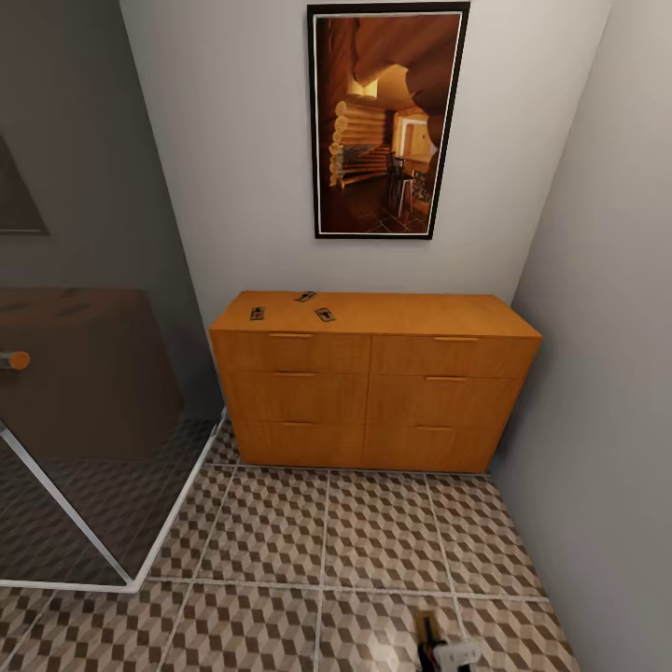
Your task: Take the four mousetraps from the cabinet in the bathroom and place them on the bathroom floor. Make sure all four end up on the same floor surface, and ensure that at least two of them are either under or directly next to the same bathroom sink.
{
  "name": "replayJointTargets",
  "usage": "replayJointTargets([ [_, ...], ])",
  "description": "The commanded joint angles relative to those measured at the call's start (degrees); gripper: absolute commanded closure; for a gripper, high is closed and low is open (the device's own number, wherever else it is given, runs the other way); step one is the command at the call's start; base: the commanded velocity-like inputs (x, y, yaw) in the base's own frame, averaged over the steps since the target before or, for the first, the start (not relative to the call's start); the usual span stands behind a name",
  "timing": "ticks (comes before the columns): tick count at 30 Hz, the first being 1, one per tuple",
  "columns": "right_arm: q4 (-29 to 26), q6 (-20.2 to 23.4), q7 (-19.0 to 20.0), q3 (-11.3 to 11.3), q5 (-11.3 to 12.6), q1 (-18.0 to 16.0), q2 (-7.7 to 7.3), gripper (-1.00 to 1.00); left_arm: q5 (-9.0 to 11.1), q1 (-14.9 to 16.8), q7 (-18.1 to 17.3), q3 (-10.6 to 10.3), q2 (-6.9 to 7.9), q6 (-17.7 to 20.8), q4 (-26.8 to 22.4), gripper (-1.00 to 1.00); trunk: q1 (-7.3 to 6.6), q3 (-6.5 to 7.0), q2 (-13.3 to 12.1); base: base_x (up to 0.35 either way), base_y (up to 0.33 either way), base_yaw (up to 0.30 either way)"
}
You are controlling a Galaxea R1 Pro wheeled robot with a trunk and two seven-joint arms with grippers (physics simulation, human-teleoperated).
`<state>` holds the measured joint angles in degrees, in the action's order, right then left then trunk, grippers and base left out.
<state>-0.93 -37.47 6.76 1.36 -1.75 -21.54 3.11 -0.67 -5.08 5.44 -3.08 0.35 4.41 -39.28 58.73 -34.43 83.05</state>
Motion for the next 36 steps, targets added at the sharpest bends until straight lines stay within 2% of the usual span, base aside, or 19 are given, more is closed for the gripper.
replayJointTargets([
  [1,0.05,-0.51,0.03,0.02,-0.31,0.27,0.12,1.0,-0.01,-0.04,1.24,-0.23,-0.01,5.55,-5.0,-1.0,0.0,-0.04,0.03,0.0,0.0,0.0],
  [2,0.05,-0.63,0.03,0.0,-0.41,0.37,0.16,1.0,0.0,-0.03,1.52,-0.22,-0.02,8.23,-7.46,-1.0,0.0,-0.04,0.03,0.0,0.0,0.0],
  [3,0.05,-0.8,-0.01,-0.01,-0.55,0.52,0.18,1.0,0.02,-0.01,1.93,-0.2,-0.05,13.56,-12.43,-1.0,0.0,-0.04,0.03,0.0,0.0,0.0],
  [5,0.05,-0.95,-0.03,-0.02,-0.67,0.66,0.2,1.0,0.04,0.08,2.25,-0.19,-0.21,20.81,-19.78,-1.0,0.0,-0.04,0.03,0.0,0.0,0.0],
  [7,0.05,-1.03,-0.04,-0.03,-0.73,0.72,0.22,1.0,0.05,0.32,2.4,-0.18,-0.53,26.47,-26.74,-1.0,0.0,-0.04,0.03,0.0,0.0,0.0],
  [11,0.05,-1.08,-0.06,-0.02,-0.78,0.77,0.28,1.0,0.05,2.35,2.63,-0.17,-1.14,33.47,-35.8,-1.0,0.0,-0.04,0.03,0.0,0.0,0.0],
  [15,0.05,-1.07,-0.07,-0.03,-0.8,0.79,0.31,1.0,0.06,7.98,2.68,-0.17,-1.53,42.61,-40.99,-1.0,0.0,-0.04,0.03,0.0,0.0,0.0],
  [17,0.05,-1.05,-0.06,-0.03,-0.8,0.79,0.31,1.0,0.06,12.72,2.61,-0.17,-1.61,48.41,-42.24,-1.0,0.0,-0.04,0.03,0.0,0.0,0.0],
  [21,0.05,-1.03,-0.07,0.0,-0.8,0.79,0.32,1.0,0.09,20.8,2.74,-0.17,-1.66,52.06,-42.92,-1.0,0.0,-0.04,0.03,0.0,0.0,0.0],
  [22,0.05,-1.03,-0.07,0.0,-0.8,0.79,0.32,1.0,0.14,24.23,2.77,-0.17,-1.66,52.63,-42.83,-1.0,0.0,-0.04,0.03,0.0,0.0,0.0],
  [24,0.05,-1.02,-0.08,-0.01,-0.8,0.79,0.32,1.0,0.2,28.14,2.79,-0.17,-1.67,53.04,-42.33,-1.0,0.0,-0.04,0.03,0.0,0.0,0.0],
  [25,0.05,-1.02,-0.06,-0.02,-0.8,0.79,0.32,1.0,0.25,32.43,2.82,-0.17,-1.67,53.34,-41.04,-1.0,0.0,-0.04,0.03,0.0,0.0,0.0],
  [27,0.05,-1.01,-0.07,-0.01,-0.8,0.79,0.32,1.0,0.29,37.05,2.82,-0.17,-1.7,53.54,-38.96,-1.0,0.0,-0.04,0.03,0.0,0.0,0.0],
  [28,0.05,-0.98,-0.04,0.0,-0.8,0.79,0.32,1.0,0.33,41.78,2.83,-0.17,-1.84,53.71,-36.31,-1.0,0.0,-0.04,0.03,0.0,0.0,0.0],
  [30,0.05,-0.96,-0.05,-0.02,-0.8,0.79,0.32,1.0,0.36,46.35,2.85,-0.17,-2.1,53.87,-33.13,-1.0,0.0,-0.04,0.03,0.0,0.0,0.0],
  [32,0.03,-0.91,-0.07,-0.02,-0.8,0.79,0.27,1.0,0.39,54.64,2.84,-0.13,-2.47,54.02,-25.82,-1.0,0.0,-0.04,0.03,0.0,0.0,0.0],
  [33,0.04,-0.9,-0.07,-0.02,-0.8,0.79,0.26,1.0,0.41,56.55,2.84,-0.12,-2.57,54.04,-24.04,-1.0,0.0,-0.04,0.03,0.0,0.0,0.0],
  [34,0.02,-0.88,-0.07,-0.03,-0.8,0.79,0.25,1.0,0.44,60.24,2.83,-0.11,-2.82,54.07,-20.75,-1.0,0.0,-0.04,0.03,0.0,0.0,0.0],
  [36,0.02,-0.87,-0.07,-0.03,-0.8,0.79,0.24,1.0,0.46,63.86,2.83,-0.1,-3.04,54.09,-17.77,-1.0,0.0,-0.04,0.03,0.0,0.0,0.0],
])
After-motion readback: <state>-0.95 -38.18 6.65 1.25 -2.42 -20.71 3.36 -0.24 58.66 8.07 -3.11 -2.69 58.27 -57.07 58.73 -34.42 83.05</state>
